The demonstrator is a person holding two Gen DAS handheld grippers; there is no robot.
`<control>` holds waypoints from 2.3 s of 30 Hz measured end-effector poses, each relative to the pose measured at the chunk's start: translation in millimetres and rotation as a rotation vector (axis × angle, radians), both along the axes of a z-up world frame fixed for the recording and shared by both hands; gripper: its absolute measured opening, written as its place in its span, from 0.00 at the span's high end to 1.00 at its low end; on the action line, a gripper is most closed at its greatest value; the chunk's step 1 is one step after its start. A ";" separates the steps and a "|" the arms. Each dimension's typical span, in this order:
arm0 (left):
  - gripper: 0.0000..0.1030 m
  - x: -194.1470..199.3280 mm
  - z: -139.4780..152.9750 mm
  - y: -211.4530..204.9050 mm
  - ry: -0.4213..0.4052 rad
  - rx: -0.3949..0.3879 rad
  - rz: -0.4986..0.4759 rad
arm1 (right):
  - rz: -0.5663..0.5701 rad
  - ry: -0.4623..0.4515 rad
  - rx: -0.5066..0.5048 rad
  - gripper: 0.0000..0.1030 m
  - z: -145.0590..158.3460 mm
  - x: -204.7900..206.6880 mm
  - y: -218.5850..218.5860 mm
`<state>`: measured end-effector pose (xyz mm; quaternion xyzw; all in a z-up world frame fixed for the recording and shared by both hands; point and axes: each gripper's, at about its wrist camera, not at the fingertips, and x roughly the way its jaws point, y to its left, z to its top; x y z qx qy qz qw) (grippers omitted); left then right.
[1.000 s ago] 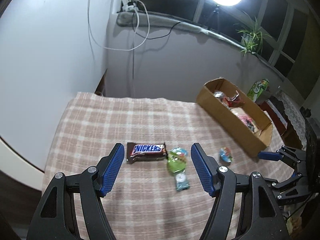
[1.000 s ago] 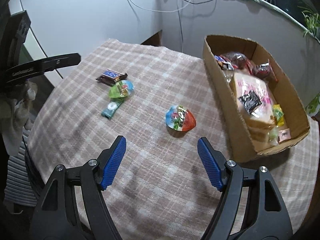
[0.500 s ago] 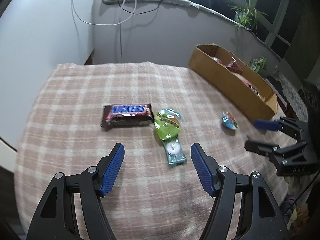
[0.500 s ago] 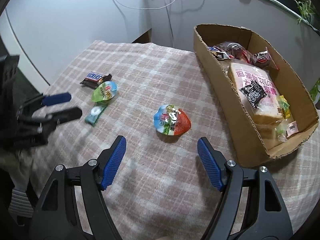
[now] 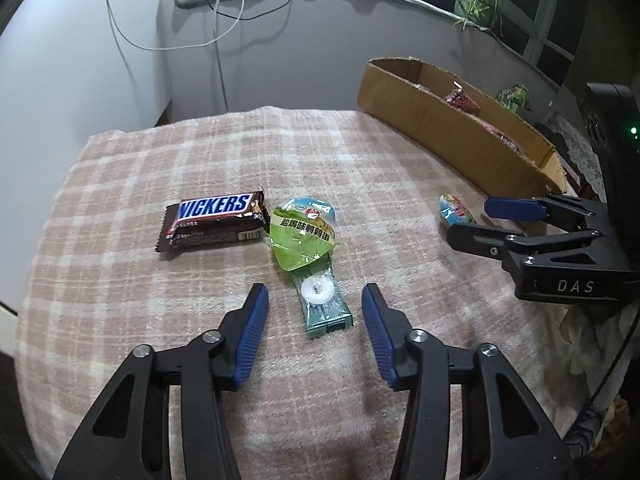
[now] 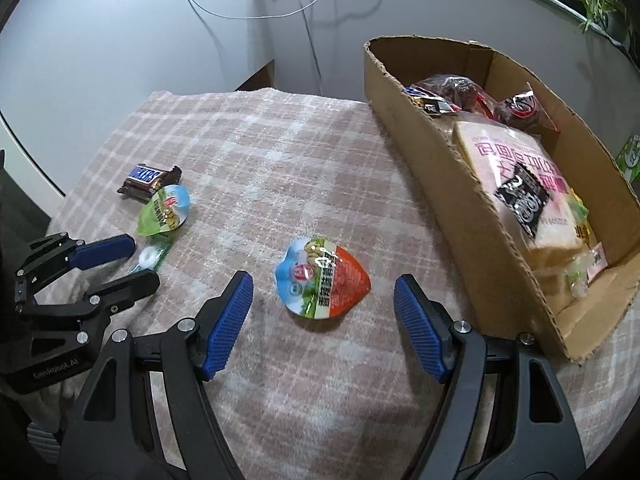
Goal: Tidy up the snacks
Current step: 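Grasp the teal mint pack with the left gripper while the right grasps the round jelly cup, then lift the mint pack with the left gripper while the right carries the jelly cup toward the box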
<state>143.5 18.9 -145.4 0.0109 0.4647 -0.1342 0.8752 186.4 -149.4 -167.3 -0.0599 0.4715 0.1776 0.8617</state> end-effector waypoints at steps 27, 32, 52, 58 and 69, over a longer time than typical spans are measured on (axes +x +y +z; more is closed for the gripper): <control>0.79 -9.6 -2.8 -7.6 -0.027 0.008 -0.024 | 0.044 -0.001 0.020 0.65 7.3 -8.5 1.5; 0.79 -14.4 3.1 -7.1 -0.040 0.001 -0.021 | 0.047 -0.013 0.035 0.66 16.7 -16.5 -2.7; 0.79 -23.0 45.5 -29.5 -0.117 -0.018 -0.057 | 0.041 -0.091 0.079 0.66 67.3 -39.3 -40.8; 0.79 -18.0 58.6 -44.2 -0.143 -0.019 -0.079 | 0.024 -0.113 0.083 0.66 83.0 -38.8 -61.0; 0.79 -2.1 73.5 -76.4 -0.175 -0.026 -0.124 | -0.025 -0.137 0.081 0.66 98.3 -24.5 -102.6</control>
